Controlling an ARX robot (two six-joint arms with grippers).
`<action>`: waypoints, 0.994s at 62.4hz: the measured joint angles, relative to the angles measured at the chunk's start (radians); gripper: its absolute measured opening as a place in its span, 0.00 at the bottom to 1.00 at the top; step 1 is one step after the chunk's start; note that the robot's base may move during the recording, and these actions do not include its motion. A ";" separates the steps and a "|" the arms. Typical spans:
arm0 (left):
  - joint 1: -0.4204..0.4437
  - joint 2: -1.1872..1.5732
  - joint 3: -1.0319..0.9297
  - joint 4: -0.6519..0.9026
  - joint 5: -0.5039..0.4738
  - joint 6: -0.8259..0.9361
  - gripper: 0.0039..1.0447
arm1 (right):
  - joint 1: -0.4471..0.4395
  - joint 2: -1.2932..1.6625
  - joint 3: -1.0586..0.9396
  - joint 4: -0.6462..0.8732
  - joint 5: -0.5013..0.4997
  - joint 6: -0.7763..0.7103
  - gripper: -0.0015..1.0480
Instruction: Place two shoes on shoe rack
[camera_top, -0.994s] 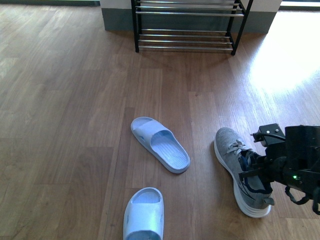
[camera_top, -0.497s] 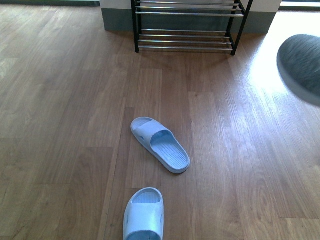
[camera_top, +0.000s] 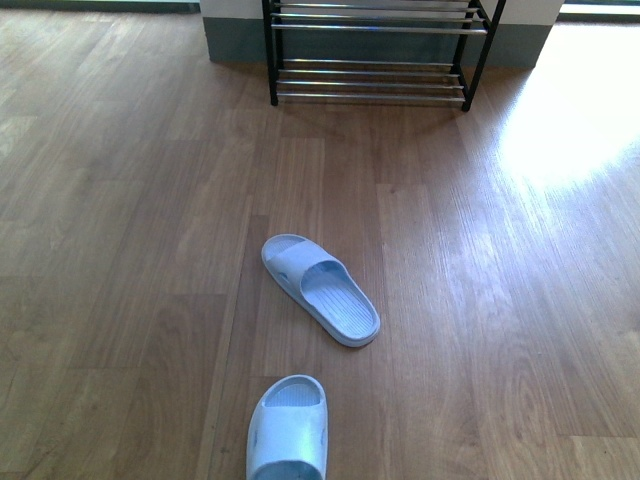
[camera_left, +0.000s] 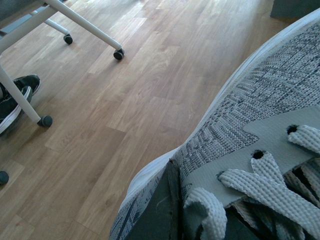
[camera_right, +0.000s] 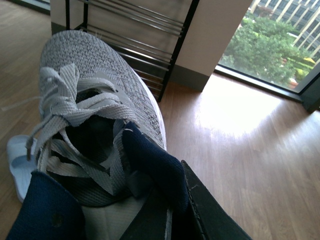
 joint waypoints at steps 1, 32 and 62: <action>0.000 0.000 0.000 0.000 0.000 0.000 0.01 | 0.000 0.000 0.000 0.000 0.001 0.000 0.01; 0.001 0.001 0.000 0.000 -0.005 0.000 0.01 | -0.001 0.002 -0.001 0.000 0.002 -0.008 0.01; 0.000 0.000 -0.002 0.000 0.000 0.000 0.01 | -0.002 0.000 -0.001 0.000 0.005 -0.011 0.01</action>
